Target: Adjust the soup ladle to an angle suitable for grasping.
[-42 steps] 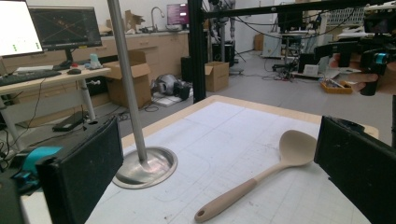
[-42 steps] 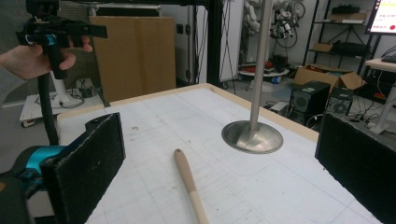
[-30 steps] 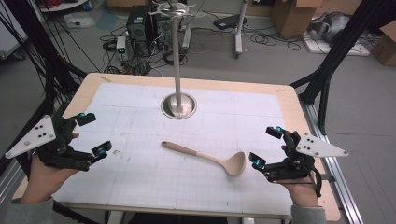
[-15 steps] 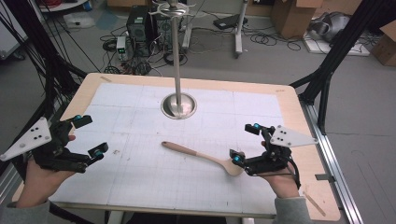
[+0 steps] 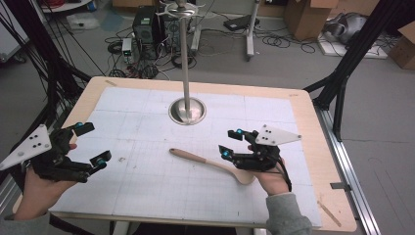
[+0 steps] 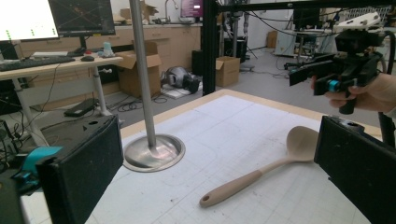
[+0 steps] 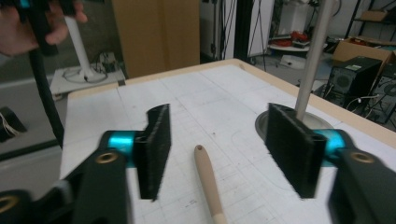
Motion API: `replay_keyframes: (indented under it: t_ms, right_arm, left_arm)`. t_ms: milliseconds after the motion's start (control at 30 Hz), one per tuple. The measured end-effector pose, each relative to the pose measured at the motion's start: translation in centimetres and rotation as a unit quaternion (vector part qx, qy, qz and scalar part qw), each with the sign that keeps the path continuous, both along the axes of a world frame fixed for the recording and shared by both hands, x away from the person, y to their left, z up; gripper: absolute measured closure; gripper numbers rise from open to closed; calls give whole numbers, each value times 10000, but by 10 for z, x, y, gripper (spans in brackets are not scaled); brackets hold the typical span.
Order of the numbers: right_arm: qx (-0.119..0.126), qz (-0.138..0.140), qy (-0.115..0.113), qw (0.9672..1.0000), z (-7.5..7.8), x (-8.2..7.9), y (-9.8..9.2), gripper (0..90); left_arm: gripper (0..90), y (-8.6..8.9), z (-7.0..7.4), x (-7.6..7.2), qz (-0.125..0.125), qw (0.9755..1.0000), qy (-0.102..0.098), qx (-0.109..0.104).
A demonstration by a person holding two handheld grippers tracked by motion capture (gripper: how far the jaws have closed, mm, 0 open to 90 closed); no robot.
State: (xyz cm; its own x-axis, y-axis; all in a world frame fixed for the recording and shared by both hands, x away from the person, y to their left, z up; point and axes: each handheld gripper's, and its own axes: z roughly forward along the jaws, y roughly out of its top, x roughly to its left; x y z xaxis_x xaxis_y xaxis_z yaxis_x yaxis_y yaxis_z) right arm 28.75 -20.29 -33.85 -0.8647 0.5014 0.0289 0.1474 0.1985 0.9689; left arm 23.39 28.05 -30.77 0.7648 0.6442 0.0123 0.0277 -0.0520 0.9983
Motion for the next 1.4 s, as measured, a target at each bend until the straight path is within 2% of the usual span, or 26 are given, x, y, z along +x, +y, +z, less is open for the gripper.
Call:
replay_keyframes:
  t_ms: [67,133,167,300,500,600,633,833,1133,1233,1300,1400]
  right_arm:
    - [-119,64,2,9999,-3,7,10,547]
    - [-140,68,26,9999,-4,9,13,577]
    - [-147,47,26,9999,-7,14,17,638]
    - [-163,46,77,9998,-11,20,23,707]
    - [-331,66,181,9993,-21,33,35,835]
    - [-355,91,211,9991,-24,36,39,870]
    - [-435,85,240,9987,-27,40,43,891]
    - [-505,135,336,9981,-35,47,50,892]
    - [-777,270,515,9953,-50,58,66,894]
    - [-940,313,615,9932,-56,61,74,895]
    - [-1137,410,699,9902,-63,63,85,896]
    - [-1218,492,727,9887,-67,66,91,897]
  left_arm:
    - [18,1,0,-1,12,10000,-5,12]
    - [18,3,0,-1,29,10000,-1,-2]
    - [18,4,0,-2,34,10000,0,-13]
    - [18,8,0,-4,74,10000,8,-32]
    - [18,13,0,-8,157,9999,32,-36]
    - [18,17,-1,-10,197,9998,30,-14]
    - [18,18,-1,-11,217,9997,40,-43]
    - [18,22,-2,-15,265,9996,67,-11]
    - [18,30,-3,-19,351,9993,85,-31]
    - [18,31,-3,-19,363,9993,92,-45]
    - [18,31,-4,-19,362,9993,100,-56]
    - [18,31,-4,-19,356,9993,111,-51]
